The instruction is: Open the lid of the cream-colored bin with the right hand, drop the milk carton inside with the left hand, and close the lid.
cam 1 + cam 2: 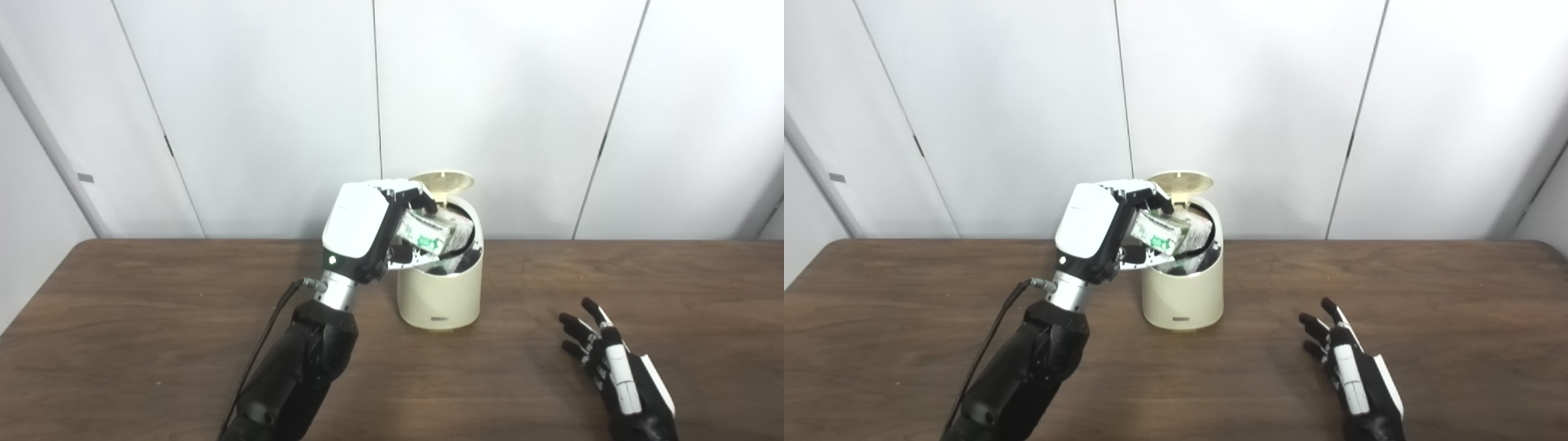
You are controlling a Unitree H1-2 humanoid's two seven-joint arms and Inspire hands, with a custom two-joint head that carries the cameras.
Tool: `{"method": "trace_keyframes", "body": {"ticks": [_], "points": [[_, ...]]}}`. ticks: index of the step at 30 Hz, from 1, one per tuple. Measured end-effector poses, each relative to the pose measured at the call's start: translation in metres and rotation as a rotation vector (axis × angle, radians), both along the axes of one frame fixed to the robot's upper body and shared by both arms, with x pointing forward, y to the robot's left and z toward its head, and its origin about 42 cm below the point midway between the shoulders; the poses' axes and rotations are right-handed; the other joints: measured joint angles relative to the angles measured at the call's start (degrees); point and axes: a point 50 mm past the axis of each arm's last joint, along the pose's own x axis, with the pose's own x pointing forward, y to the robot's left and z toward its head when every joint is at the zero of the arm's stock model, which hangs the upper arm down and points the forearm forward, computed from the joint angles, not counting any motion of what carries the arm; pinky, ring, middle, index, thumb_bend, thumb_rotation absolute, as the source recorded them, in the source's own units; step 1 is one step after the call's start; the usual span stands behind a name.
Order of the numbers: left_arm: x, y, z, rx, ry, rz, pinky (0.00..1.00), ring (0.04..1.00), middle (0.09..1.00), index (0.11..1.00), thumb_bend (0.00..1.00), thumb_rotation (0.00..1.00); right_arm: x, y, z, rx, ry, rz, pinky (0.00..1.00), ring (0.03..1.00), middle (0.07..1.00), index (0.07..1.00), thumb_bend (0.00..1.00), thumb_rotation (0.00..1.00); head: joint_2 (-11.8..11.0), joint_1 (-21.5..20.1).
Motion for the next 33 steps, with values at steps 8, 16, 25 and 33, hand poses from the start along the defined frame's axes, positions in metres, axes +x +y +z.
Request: {"method": "trace_keyframes", "body": {"ticks": [8,16,25,33], "points": [[0.002,-0.001,0.006,0.005,-0.015,0.004,0.4,0.419,0.493,0.492,0.48,0.0,0.0,0.0,0.0,0.0,0.0,0.003,0.87,0.892,0.844,0.952,0.6,0.94,0.1,0.1],[0.0,-0.002,0.014,-0.003,-0.003,0.016,0.39,0.409,0.497,0.504,0.48,0.0,0.0,0.0,0.0,-0.003,-0.001,0.002,0.84,0.882,0.847,0.954,0.59,0.96,0.0,0.3],[-0.004,-0.006,0.026,0.0,0.051,0.057,0.39,0.408,0.496,0.5,0.48,0.0,0.0,-0.001,0.0,-0.003,0.0,0.003,0.84,0.882,0.847,0.955,0.6,0.94,0.1,0.3],[-0.003,-0.007,0.027,0.02,0.118,0.093,0.46,0.413,0.512,0.493,0.48,0.0,0.0,0.0,0.0,0.006,0.0,0.003,0.87,0.892,0.845,0.951,0.62,0.92,0.1,0.4]]}}
